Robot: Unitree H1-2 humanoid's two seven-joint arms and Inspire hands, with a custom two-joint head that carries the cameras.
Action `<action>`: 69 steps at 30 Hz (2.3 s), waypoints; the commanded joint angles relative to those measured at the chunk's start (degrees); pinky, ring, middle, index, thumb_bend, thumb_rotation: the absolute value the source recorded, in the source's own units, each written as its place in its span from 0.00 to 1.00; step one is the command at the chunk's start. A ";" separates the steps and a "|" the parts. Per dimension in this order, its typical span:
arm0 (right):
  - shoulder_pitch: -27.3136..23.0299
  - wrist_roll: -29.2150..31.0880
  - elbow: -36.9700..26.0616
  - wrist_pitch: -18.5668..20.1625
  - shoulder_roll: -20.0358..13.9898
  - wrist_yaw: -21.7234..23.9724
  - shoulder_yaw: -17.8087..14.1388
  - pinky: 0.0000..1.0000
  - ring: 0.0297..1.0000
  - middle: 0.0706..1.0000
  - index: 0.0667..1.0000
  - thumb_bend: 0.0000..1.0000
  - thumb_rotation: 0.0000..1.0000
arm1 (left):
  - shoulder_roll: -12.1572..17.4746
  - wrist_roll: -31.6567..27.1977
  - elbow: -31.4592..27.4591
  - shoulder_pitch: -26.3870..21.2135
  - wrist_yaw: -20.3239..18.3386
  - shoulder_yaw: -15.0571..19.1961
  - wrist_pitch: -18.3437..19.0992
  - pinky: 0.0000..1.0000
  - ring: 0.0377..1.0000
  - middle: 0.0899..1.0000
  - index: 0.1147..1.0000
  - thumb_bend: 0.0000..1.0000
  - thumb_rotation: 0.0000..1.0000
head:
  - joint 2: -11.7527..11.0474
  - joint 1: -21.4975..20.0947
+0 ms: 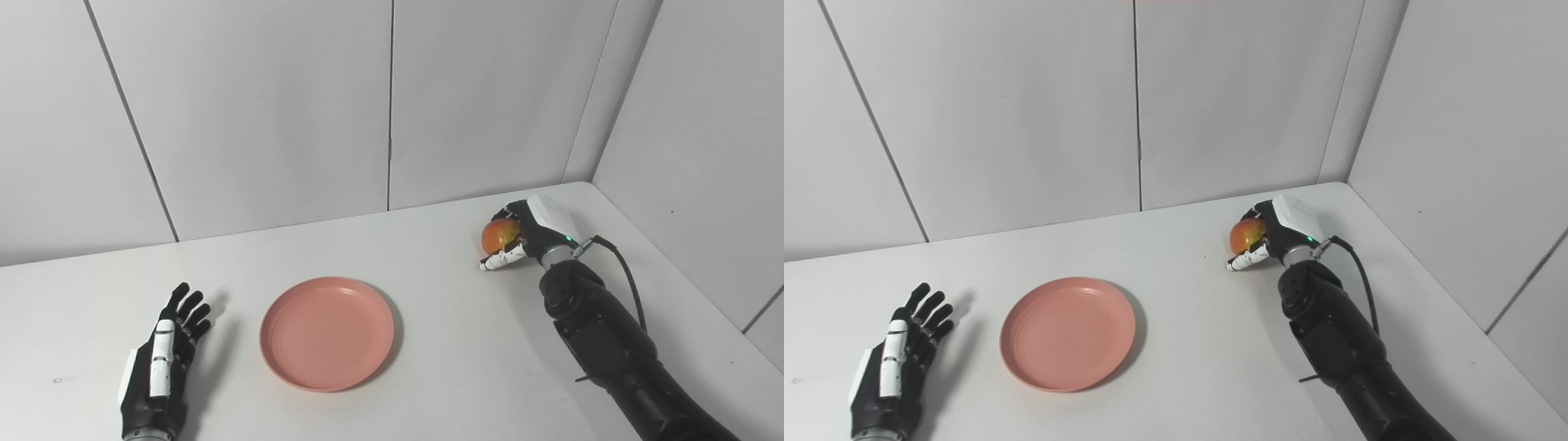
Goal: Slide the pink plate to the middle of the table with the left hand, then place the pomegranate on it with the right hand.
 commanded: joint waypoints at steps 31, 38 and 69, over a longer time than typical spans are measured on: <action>-2.08 -6.81 -24.34 -0.60 8.14 2.18 5.51 0.36 0.42 0.42 0.48 0.53 0.00 | -3.80 3.93 1.30 -0.12 2.16 -2.18 -5.51 0.89 0.88 0.90 0.88 0.44 1.00 | -0.82 10.09; -1.69 -7.41 -22.50 -3.62 11.15 0.88 7.65 0.35 0.42 0.42 0.48 0.53 0.00 | -5.06 5.79 0.18 0.12 3.69 -3.36 -4.74 0.90 0.89 0.91 0.89 0.44 1.00 | -0.29 13.48; 1.01 -7.51 -7.72 -12.25 22.80 -1.84 15.62 0.33 0.40 0.41 0.49 0.52 0.00 | -8.26 11.07 -0.68 0.22 8.20 -6.51 -4.43 0.86 0.88 0.89 0.88 0.45 1.00 | 1.94 23.04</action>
